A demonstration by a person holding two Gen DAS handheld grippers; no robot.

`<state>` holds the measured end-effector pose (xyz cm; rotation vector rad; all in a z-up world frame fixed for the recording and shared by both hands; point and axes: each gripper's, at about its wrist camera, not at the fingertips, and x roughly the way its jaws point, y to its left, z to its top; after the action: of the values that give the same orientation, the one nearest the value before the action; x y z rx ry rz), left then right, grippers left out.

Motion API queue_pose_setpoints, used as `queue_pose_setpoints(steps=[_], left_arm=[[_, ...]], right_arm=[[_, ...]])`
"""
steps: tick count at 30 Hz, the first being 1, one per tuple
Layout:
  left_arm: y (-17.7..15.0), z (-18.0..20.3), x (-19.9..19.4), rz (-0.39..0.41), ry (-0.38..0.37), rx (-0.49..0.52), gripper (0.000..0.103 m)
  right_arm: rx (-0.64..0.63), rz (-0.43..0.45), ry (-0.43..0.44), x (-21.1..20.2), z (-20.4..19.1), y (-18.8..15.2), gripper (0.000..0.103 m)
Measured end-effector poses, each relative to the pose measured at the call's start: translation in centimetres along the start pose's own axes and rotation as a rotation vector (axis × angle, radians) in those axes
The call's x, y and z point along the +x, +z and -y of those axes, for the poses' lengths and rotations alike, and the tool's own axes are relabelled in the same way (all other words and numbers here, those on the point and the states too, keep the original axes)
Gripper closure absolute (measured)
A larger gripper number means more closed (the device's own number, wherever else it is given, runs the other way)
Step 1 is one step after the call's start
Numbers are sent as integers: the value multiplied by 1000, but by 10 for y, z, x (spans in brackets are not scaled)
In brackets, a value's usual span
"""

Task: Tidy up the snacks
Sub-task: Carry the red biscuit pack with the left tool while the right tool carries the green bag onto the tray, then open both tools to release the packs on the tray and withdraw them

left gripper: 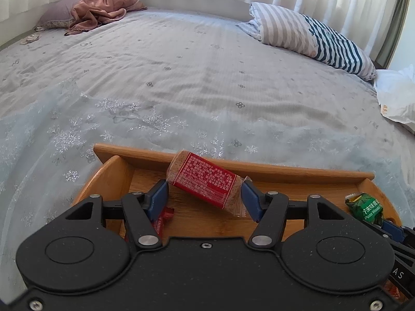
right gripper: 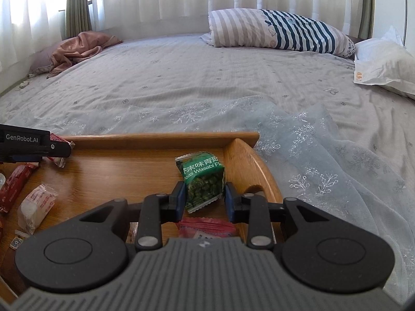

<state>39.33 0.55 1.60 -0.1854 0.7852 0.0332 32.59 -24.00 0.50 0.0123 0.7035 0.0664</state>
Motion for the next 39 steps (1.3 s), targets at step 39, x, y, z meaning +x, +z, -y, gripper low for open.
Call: queue_pose_setpoints(steps=[39], left_arm=[[-2, 1, -21, -12, -34, 25, 18]], right_arm=[[-7, 31, 37, -20, -4, 4, 36]])
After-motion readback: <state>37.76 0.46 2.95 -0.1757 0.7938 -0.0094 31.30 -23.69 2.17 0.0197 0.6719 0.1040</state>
